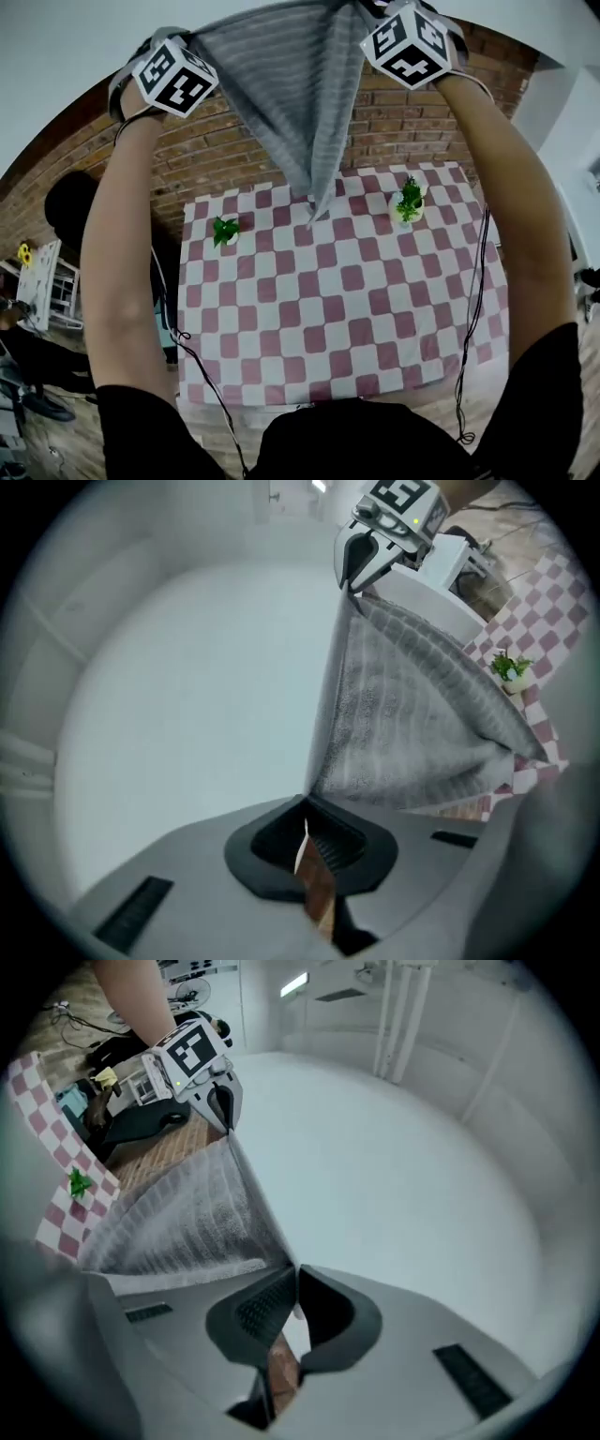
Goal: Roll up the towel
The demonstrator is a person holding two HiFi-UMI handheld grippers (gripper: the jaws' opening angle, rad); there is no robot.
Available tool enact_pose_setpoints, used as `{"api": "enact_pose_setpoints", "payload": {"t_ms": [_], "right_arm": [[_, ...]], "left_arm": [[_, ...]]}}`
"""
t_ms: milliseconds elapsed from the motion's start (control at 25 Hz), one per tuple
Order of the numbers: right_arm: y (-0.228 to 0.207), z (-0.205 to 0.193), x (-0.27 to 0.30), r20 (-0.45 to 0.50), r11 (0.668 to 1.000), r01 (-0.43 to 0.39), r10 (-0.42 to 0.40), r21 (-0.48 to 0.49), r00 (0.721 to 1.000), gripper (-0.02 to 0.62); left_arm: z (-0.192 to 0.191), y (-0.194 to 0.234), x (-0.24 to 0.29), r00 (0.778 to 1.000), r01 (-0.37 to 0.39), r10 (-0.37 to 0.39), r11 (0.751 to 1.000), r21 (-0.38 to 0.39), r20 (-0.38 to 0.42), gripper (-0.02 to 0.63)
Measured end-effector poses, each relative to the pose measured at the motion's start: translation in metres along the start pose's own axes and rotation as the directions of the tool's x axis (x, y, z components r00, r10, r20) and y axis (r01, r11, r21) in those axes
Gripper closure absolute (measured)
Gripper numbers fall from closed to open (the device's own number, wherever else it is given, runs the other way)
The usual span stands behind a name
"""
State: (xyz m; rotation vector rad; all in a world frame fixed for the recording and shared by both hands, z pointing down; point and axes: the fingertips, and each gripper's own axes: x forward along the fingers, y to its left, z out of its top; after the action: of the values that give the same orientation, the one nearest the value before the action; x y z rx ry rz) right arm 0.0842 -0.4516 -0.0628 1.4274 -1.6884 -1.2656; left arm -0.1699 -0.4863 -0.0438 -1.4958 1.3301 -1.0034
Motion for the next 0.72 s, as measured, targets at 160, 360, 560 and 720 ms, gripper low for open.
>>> {"api": "enact_pose_setpoints", "payload": {"t_ms": [160,360,560,720], "right_arm": [[-0.012,0.025,-0.039,0.044,0.998,0.045,-0.043,-0.04,0.998,0.581],[0.048,0.019,-0.094,0.025,0.996,-0.047,0.048,-0.07,0.999,0.581],[0.144,0.009,-0.174,-0.048,0.985,-0.17,0.171,0.03,0.984,0.581],[0.226,0.0,-0.241,-0.13,0.962,-0.24,0.257,0.131,0.958,0.581]], "left_arm": [[0.005,0.026,-0.046,0.993,-0.102,0.095,0.988,0.112,0.065,0.6],[-0.011,-0.024,-0.102,0.987,-0.103,0.077,0.976,0.191,0.141,0.6],[-0.046,-0.13,-0.171,0.979,0.006,-0.045,0.982,0.191,0.198,0.6],[-0.076,-0.218,-0.221,0.961,0.143,-0.182,0.972,0.188,0.206,0.6]]}}
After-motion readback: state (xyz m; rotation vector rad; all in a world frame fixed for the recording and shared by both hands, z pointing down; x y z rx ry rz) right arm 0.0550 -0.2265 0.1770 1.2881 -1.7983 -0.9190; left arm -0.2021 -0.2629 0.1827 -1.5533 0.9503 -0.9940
